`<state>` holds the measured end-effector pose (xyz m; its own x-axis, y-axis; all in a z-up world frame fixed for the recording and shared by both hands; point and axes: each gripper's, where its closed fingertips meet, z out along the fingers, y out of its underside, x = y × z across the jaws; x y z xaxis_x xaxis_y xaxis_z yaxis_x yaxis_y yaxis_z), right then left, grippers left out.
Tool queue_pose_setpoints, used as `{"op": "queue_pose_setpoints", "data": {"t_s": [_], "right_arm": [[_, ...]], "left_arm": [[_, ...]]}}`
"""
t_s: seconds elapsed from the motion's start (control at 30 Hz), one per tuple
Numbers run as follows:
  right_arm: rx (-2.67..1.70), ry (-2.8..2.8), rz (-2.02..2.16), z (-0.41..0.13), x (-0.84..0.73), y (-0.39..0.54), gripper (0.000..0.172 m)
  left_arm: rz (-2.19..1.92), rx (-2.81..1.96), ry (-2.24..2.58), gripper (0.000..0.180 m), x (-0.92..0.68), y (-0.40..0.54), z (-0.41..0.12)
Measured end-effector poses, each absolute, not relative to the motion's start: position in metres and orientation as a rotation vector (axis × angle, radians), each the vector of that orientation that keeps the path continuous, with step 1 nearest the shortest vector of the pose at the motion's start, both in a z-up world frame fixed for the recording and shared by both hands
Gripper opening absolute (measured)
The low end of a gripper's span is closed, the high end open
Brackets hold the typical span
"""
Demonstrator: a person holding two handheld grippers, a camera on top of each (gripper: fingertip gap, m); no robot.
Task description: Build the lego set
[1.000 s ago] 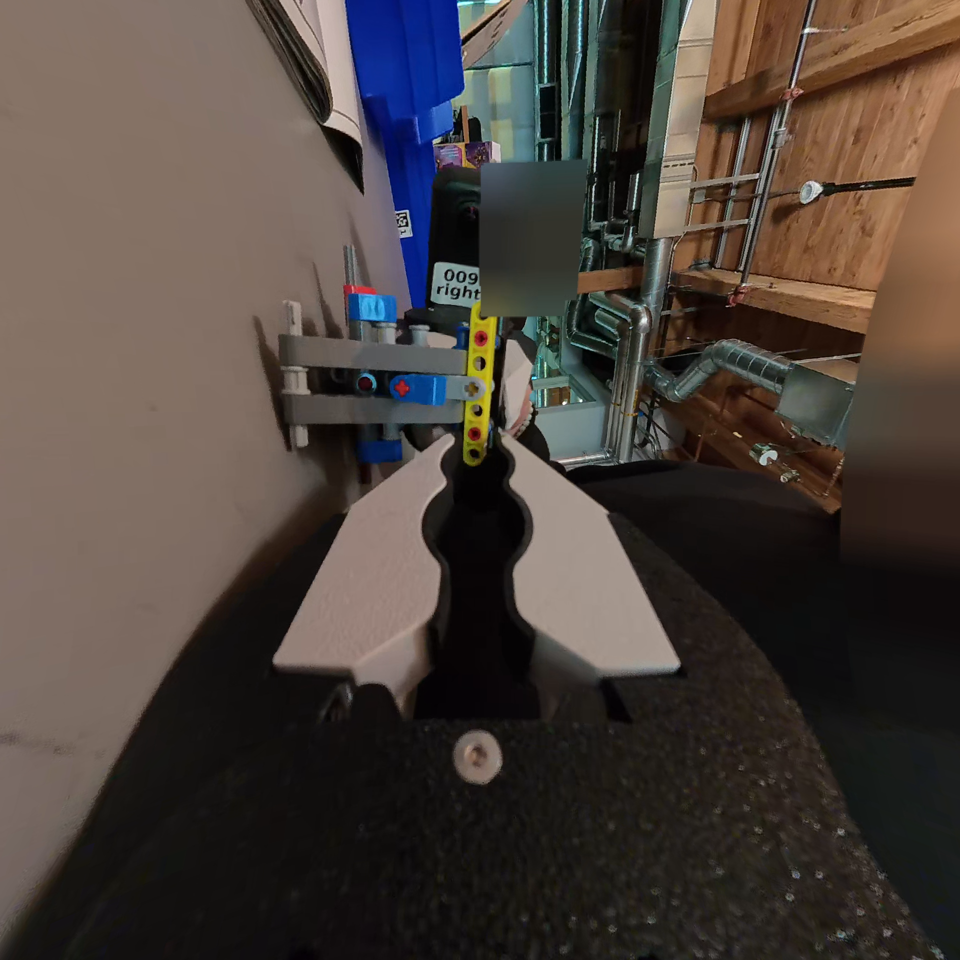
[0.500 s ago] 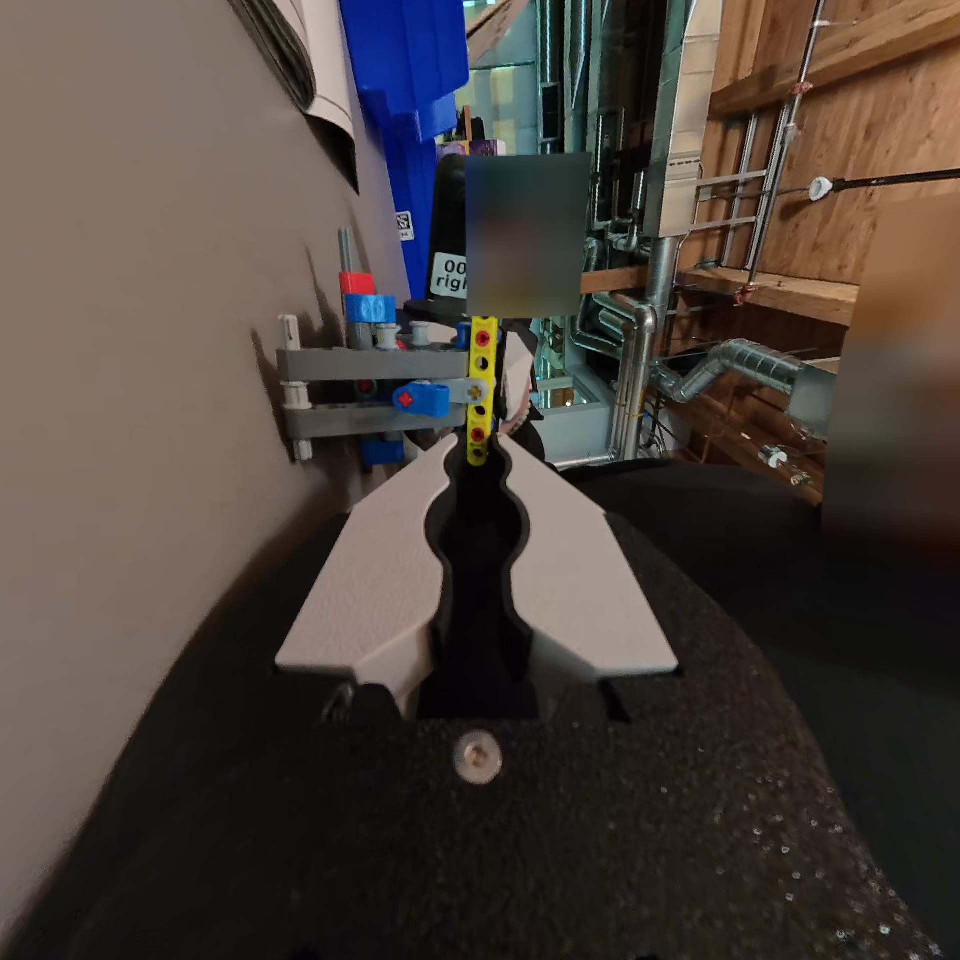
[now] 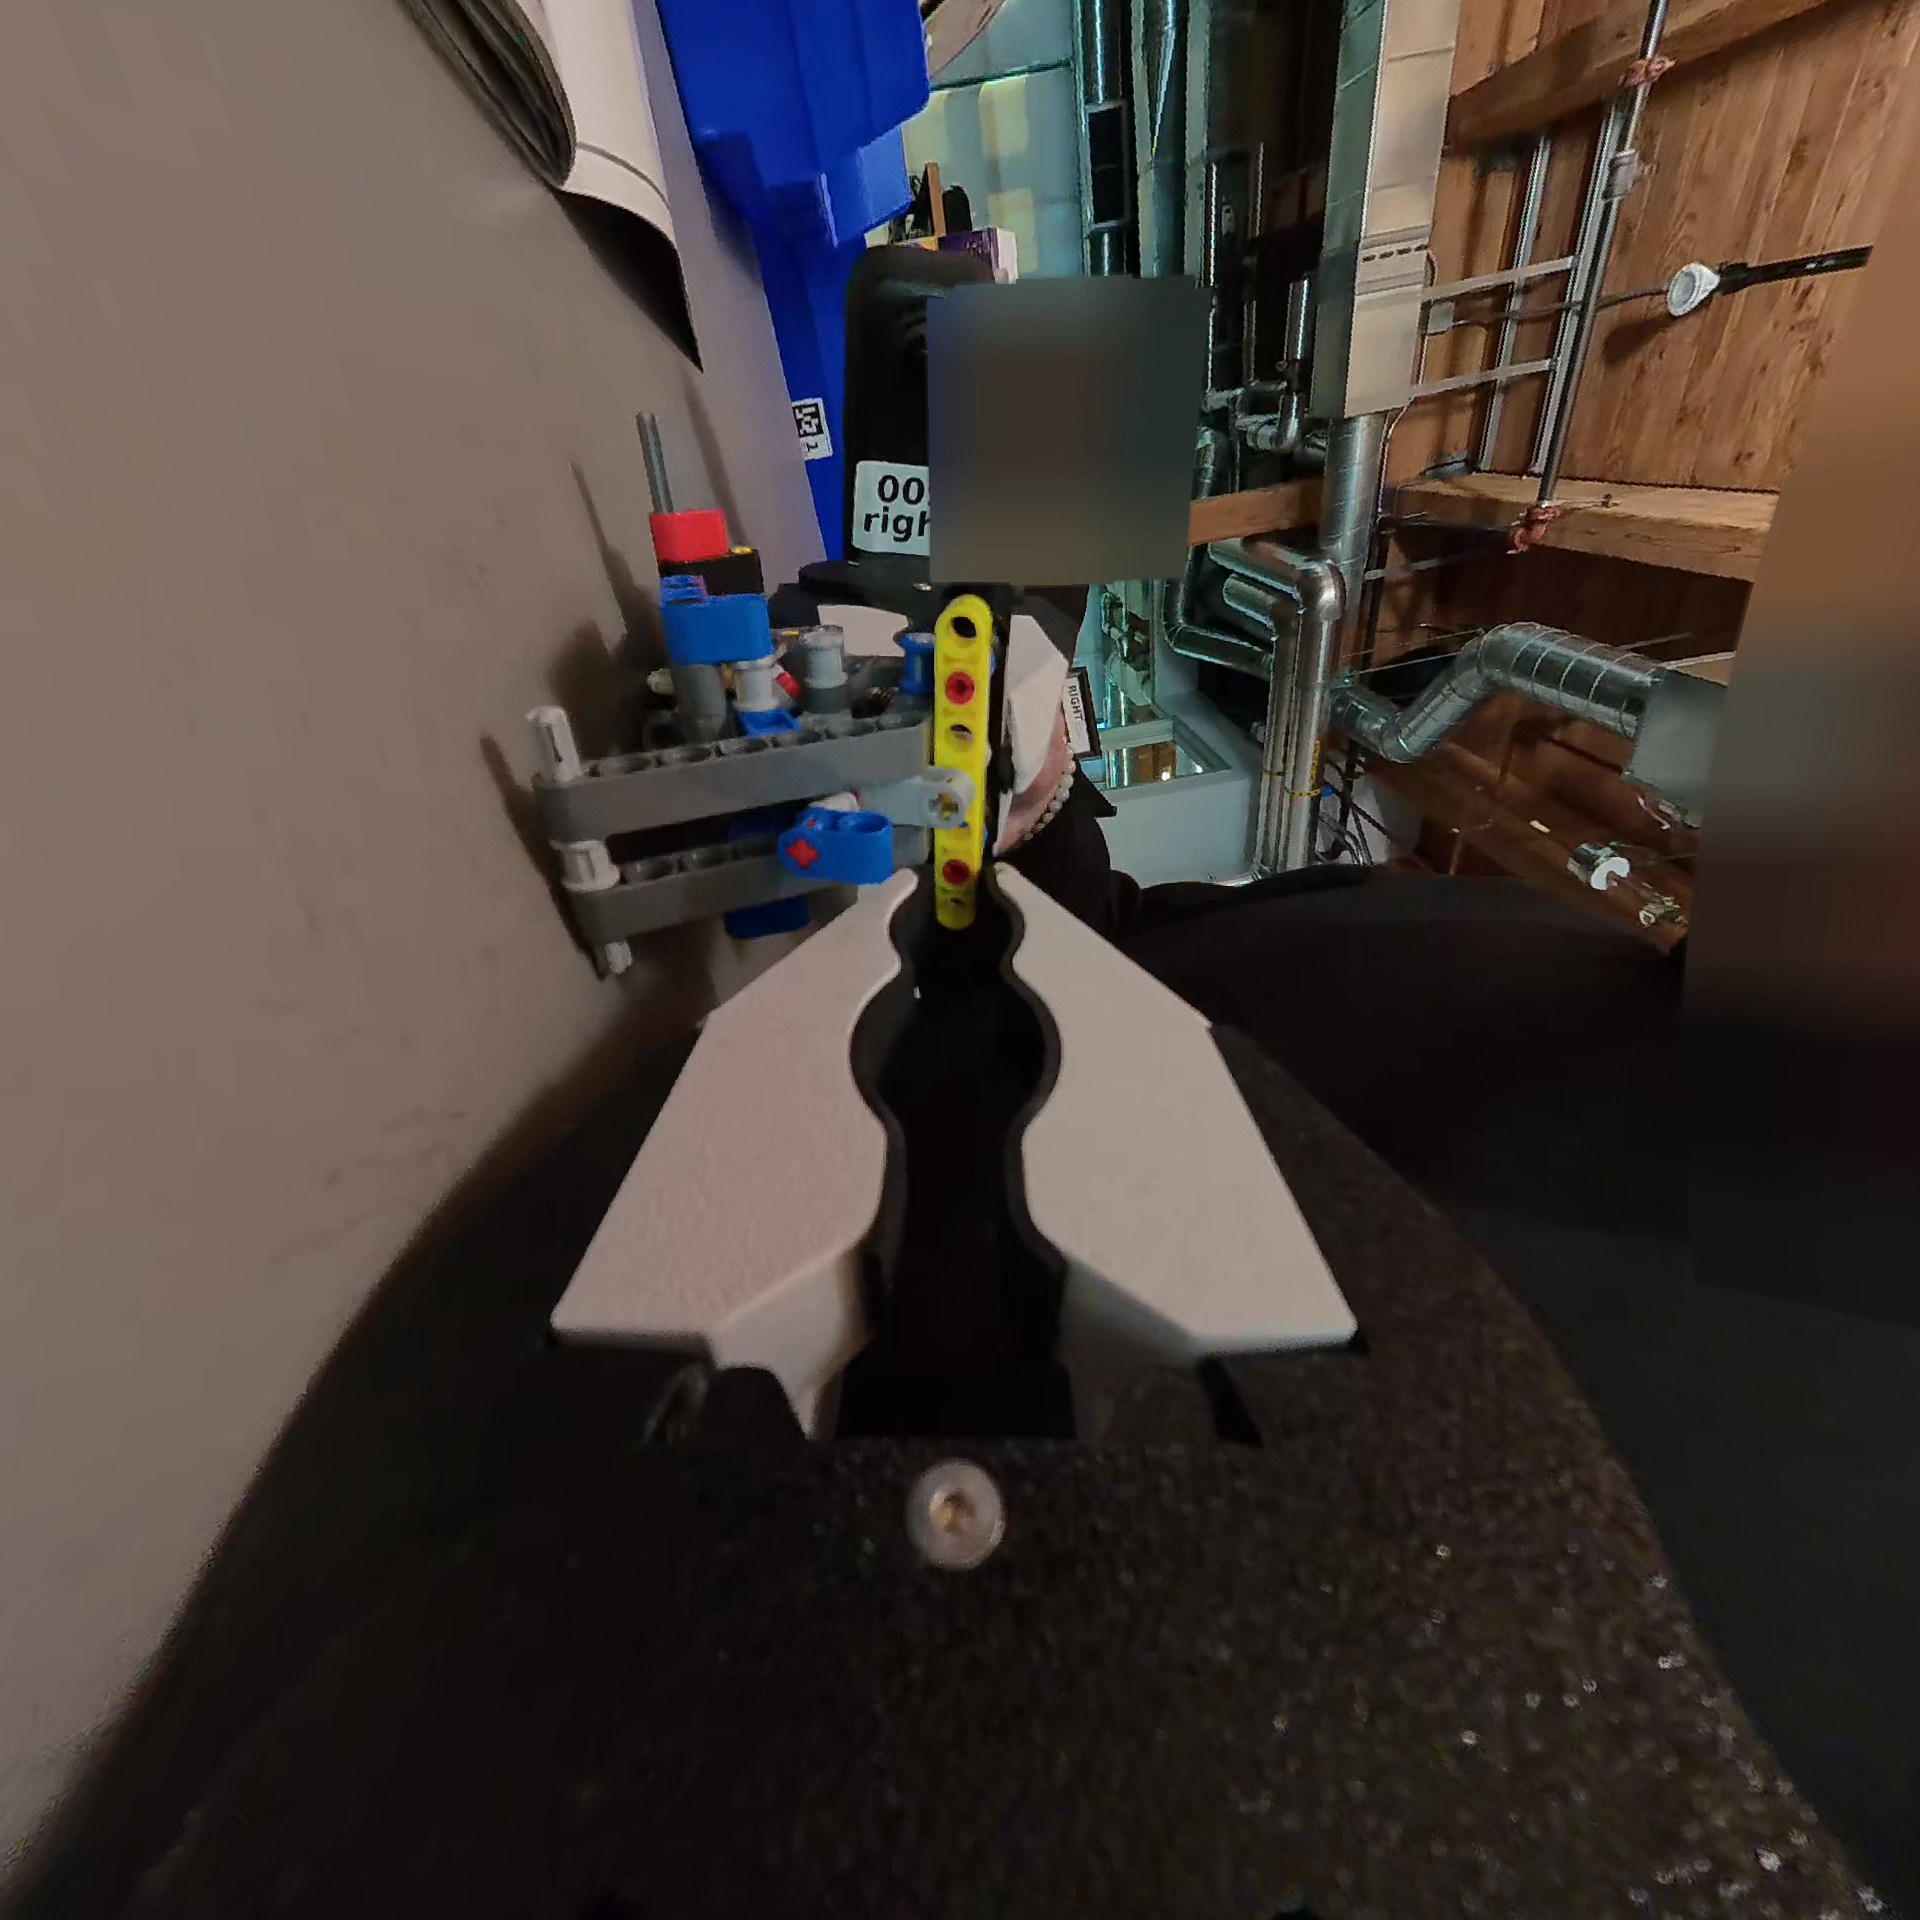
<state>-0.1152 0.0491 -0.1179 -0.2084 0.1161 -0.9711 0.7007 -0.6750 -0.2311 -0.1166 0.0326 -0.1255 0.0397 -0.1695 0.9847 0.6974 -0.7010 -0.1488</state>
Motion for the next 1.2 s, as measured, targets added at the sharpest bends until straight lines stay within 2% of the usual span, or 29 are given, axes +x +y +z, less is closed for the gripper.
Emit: {"op": "queue_pose_setpoints", "data": {"t_s": [1.2], "right_arm": [[1.769, 0.978, -1.734, -0.1230, -0.1173, 0.0503, 0.013]], "left_arm": [[-1.733, -1.729, -0.488, 0.006, -0.1163, 0.0354, -0.1286]]}}
